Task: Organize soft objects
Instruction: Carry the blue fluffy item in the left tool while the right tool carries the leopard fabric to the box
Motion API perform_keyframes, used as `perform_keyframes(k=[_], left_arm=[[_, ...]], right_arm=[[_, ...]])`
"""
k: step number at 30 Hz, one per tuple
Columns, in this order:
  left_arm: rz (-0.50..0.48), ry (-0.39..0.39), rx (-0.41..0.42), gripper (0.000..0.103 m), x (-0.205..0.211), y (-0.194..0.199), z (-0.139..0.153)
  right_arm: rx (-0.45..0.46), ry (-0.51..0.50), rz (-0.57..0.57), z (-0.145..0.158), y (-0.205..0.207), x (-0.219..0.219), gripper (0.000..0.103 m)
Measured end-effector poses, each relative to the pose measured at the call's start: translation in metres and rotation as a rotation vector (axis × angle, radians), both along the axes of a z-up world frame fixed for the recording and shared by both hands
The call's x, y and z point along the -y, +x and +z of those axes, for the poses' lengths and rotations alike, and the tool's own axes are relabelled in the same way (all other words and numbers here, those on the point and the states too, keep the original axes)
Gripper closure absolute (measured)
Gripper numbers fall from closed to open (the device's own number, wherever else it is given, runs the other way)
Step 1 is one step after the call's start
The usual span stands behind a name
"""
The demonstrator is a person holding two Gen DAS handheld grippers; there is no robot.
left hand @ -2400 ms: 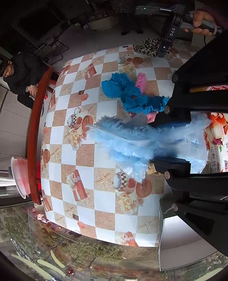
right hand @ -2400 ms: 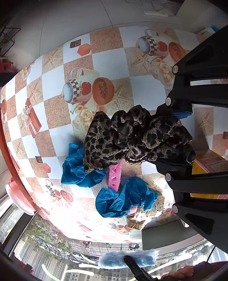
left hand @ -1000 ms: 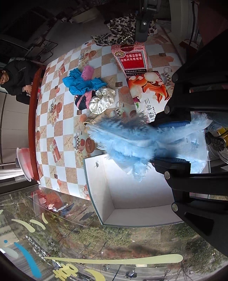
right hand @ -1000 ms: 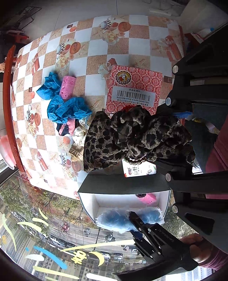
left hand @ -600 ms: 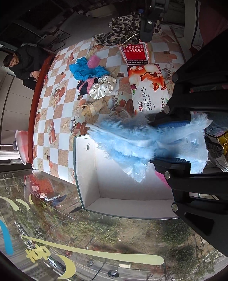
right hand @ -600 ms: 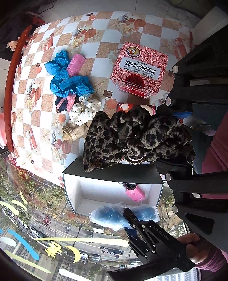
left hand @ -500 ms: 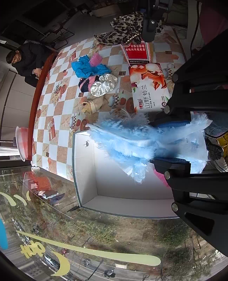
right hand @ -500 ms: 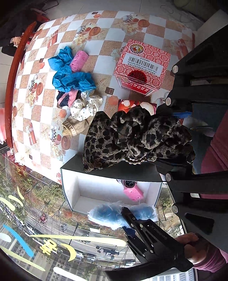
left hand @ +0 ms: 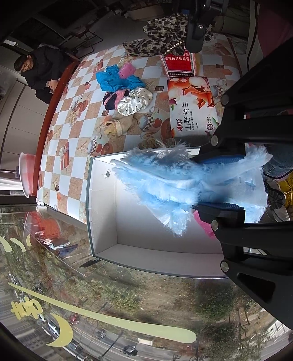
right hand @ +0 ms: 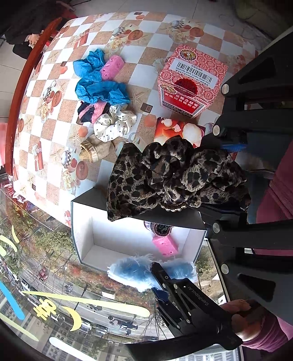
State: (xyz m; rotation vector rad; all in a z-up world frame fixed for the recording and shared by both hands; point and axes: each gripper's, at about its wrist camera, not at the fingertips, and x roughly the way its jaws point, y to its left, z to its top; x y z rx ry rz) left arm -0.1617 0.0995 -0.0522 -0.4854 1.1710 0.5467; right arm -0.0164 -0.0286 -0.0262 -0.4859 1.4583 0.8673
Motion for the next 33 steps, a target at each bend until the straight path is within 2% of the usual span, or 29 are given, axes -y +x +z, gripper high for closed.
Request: perform_keyframes(k=[33], left_arm=[[0.075,-0.014,-0.009,0.073,-0.013,-0.020,-0.008]], right_arm=[[-0.022,-0.027,0.096,-0.011,-0.013,-0.023,0.066]])
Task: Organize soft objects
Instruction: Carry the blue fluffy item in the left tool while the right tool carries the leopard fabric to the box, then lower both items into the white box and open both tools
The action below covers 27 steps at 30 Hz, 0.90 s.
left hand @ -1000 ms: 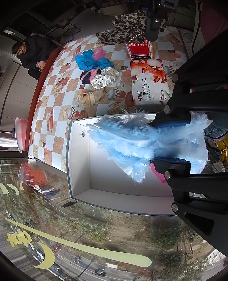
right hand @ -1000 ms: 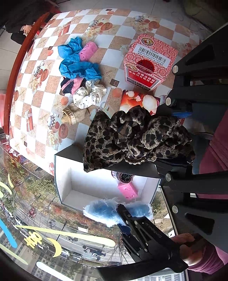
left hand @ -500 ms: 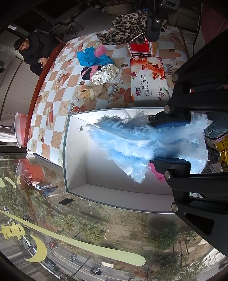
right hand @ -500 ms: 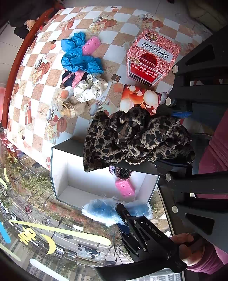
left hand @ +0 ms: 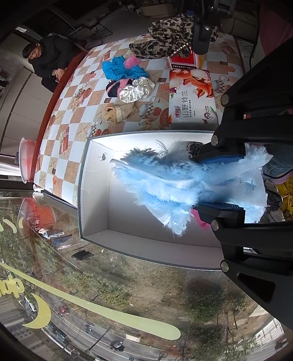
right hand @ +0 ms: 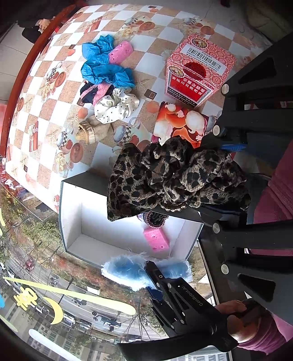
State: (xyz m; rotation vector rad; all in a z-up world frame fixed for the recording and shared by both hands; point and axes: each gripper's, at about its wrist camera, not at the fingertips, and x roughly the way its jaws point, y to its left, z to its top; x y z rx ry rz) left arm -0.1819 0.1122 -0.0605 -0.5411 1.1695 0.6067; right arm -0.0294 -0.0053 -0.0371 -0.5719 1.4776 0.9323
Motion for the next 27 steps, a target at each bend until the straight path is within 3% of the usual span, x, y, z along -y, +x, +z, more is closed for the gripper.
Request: perform_keyframes(k=[27], left_arm=[[0.063,-0.019,-0.044,0.073,-0.013,-0.012,-0.017]], right_arm=[[-0.015,0.034,0.143,0.000,-0.024,-0.074,0.066]])
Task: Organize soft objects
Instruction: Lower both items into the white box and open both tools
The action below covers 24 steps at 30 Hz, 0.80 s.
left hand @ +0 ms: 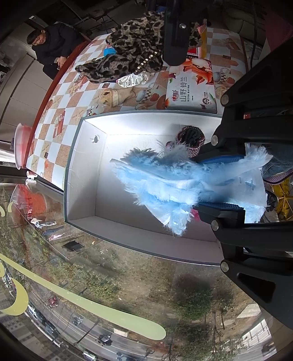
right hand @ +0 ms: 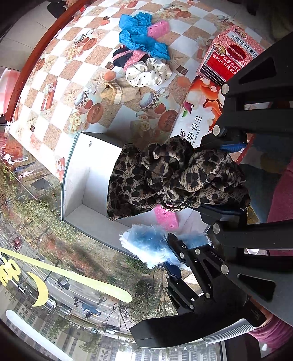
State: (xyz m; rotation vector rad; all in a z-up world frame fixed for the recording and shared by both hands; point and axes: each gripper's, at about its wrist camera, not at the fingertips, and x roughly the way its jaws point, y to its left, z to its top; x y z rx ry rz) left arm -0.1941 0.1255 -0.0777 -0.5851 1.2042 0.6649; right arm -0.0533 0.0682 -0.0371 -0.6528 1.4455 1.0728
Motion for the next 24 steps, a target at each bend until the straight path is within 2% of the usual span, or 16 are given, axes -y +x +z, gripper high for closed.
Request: perform_keyframes(k=[19,22,24], left_arm=[[0.012,0.001,-0.029,0.069,-0.006,0.003,-0.010],[0.006,0.007,-0.028,0.062,-0.006,0.003,-0.008],[0.005,0.007,-0.025,0.049,-0.006,0.004,-0.008]], right_arm=[[-0.051,0.021,0.029,-0.009,-0.010,-0.047,0.066],[-0.061,0.025,0.032,-0.010,-0.010,-0.050,0.066],[-0.078,0.028,0.032,-0.011,-0.010,-0.052,0.065]])
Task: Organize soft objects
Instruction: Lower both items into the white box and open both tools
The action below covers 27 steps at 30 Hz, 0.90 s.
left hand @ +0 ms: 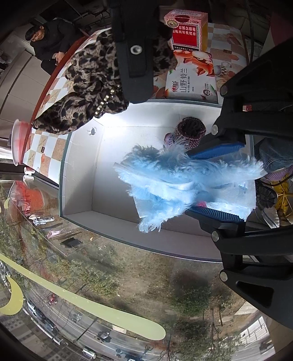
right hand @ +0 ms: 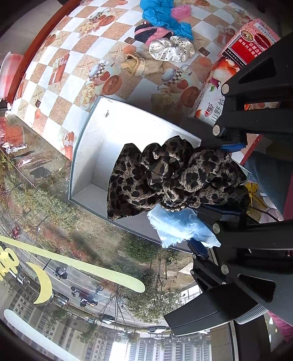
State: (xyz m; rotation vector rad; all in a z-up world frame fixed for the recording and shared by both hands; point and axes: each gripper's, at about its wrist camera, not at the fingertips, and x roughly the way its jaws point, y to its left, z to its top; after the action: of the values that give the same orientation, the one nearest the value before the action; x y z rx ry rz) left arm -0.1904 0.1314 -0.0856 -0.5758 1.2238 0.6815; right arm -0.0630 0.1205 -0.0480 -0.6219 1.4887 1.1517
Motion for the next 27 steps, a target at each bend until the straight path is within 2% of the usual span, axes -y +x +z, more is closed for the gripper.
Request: perform_keyframes(k=[1,2,3,6,7,8,9,10,14,18,23,27], left_arm=[[-0.001,-0.002,0.005,0.044,0.000,0.000,0.000],[-0.004,-0.005,0.011,0.033,0.001,0.001,0.001],[-0.001,-0.015,0.029,0.022,0.001,-0.001,0.001],[0.017,-0.050,0.074,0.016,-0.001,-0.002,0.004],[0.021,-0.058,0.083,0.015,-0.002,-0.002,0.004],[0.024,-0.060,0.086,0.005,-0.002,-0.002,0.005],[0.027,-0.059,0.095,0.000,-0.003,-0.001,0.005],[0.028,-0.063,0.100,0.000,-0.003,0.000,0.005],[0.024,-0.107,0.151,0.000,-0.006,0.008,0.011],[-0.036,-0.081,0.169,0.000,-0.003,0.030,0.033],[-0.174,-0.050,0.180,0.000,0.013,0.078,0.058],[-0.270,-0.031,0.162,0.000,0.029,0.129,0.062]], right_arm=[[-0.005,0.002,-0.001,0.000,0.000,-0.001,0.065],[-0.010,0.002,-0.001,-0.001,0.001,-0.002,0.065],[-0.013,0.002,-0.004,-0.001,0.003,-0.002,0.058],[-0.017,0.013,-0.025,0.003,0.010,0.000,0.043],[-0.013,0.016,-0.036,0.005,0.014,0.001,0.035],[-0.016,0.020,-0.050,0.007,0.018,0.003,0.028],[-0.023,0.025,-0.065,0.008,0.023,0.005,0.013],[-0.026,0.025,-0.082,0.010,0.028,0.007,0.002],[-0.033,0.022,-0.124,0.022,0.048,0.024,0.001],[-0.059,0.047,-0.172,0.041,0.075,0.055,0.001],[-0.077,0.032,-0.350,0.052,0.130,0.113,0.001],[-0.055,0.012,-0.492,0.059,0.177,0.165,0.001]])
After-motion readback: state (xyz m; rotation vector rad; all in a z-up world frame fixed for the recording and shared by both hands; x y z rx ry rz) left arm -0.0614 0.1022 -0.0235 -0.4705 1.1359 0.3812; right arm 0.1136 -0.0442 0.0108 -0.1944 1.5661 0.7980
